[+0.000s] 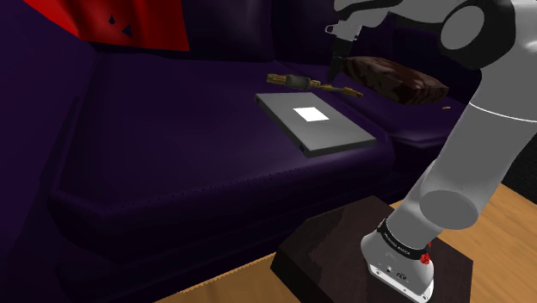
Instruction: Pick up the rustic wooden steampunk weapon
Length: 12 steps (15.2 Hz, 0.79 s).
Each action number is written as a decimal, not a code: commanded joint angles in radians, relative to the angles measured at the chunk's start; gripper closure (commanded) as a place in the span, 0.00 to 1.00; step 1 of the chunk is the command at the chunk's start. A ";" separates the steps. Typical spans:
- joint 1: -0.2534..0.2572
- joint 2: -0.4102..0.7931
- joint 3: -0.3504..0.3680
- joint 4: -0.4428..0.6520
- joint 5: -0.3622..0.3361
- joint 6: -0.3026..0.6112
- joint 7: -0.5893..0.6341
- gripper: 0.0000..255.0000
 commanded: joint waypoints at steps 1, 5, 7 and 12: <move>-0.032 0.108 -0.004 0.096 0.051 -0.022 -0.073 0.00; -0.033 0.111 0.002 0.046 0.053 0.031 -0.077 0.00; -0.032 0.114 0.004 0.023 0.056 0.056 -0.080 0.00; -0.030 0.114 0.005 0.000 0.057 0.079 -0.082 1.00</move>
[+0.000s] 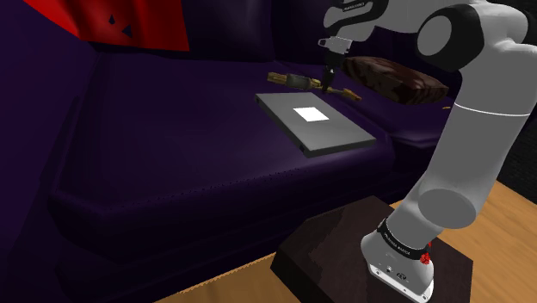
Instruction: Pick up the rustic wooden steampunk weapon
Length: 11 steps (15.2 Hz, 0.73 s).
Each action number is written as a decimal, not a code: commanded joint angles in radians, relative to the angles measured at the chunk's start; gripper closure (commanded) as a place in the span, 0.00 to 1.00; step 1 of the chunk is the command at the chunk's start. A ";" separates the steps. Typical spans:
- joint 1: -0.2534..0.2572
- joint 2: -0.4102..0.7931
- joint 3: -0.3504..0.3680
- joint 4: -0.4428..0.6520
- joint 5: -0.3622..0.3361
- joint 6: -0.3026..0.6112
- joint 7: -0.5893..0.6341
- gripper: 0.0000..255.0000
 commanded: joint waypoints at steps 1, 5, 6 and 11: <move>0.001 -0.001 0.000 -0.003 0.000 0.002 0.000 1.00; 0.001 -0.001 0.000 -0.003 -0.001 0.002 0.000 1.00; 0.001 -0.001 0.000 -0.003 -0.001 0.002 0.000 1.00; -0.002 -0.003 -0.002 0.037 -0.003 -0.039 0.003 1.00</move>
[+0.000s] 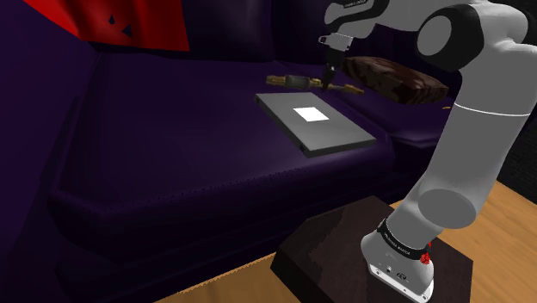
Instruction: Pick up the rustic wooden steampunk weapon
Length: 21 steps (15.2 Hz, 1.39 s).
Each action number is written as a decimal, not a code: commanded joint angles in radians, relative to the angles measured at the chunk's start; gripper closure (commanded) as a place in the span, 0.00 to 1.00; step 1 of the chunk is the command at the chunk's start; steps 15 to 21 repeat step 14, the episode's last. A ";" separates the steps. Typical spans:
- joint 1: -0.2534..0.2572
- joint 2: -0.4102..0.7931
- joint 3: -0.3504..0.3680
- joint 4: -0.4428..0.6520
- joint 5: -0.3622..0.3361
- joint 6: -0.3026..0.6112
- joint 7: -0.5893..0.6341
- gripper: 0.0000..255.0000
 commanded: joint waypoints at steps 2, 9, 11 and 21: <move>-0.002 -0.005 -0.002 0.033 -0.004 -0.037 0.004 1.00; -0.009 -0.006 -0.006 0.127 -0.007 -0.131 0.010 1.00; -0.012 -0.004 -0.006 0.157 -0.006 -0.159 0.011 1.00; -0.014 -0.002 -0.007 0.175 -0.005 -0.175 0.012 1.00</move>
